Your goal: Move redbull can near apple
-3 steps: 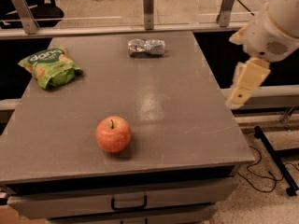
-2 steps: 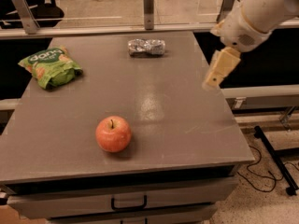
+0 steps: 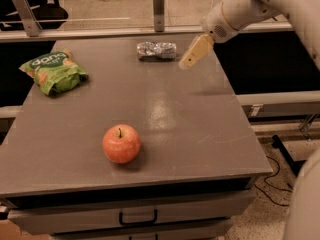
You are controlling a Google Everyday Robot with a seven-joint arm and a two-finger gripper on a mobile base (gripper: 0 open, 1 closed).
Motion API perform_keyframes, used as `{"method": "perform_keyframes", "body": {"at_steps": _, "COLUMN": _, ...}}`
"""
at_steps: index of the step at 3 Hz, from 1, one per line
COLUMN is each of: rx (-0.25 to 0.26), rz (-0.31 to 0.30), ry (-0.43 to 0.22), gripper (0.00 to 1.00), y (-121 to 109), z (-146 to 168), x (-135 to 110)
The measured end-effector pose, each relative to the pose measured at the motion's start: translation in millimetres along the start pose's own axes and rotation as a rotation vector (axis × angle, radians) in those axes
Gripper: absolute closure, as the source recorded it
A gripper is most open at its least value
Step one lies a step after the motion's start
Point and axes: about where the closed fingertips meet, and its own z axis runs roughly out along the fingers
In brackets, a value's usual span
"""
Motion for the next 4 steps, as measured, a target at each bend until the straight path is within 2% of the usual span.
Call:
{"method": "perform_keyframes", "body": {"at_steps": 1, "rx": 0.019, "rz": 0.077, "ry": -0.064, "gripper": 0.0, "y": -24.1, "z": 47.1, "x": -16.7}}
{"method": "perform_keyframes", "body": {"at_steps": 2, "rx": 0.031, "rz": 0.142, "ry": -0.099, "gripper": 0.0, "y": -37.4, "z": 85.2, "x": -28.3}}
{"method": "perform_keyframes", "body": {"at_steps": 3, "rx": 0.015, "rz": 0.181, "ry": -0.105, "gripper": 0.18, "y": -39.9, "z": 113.1, "x": -36.2}}
{"method": "perform_keyframes", "body": {"at_steps": 4, "rx": -0.006, "rz": 0.195, "ry": -0.095, "gripper": 0.41, "y": -35.6, "z": 128.5, "x": -35.0}}
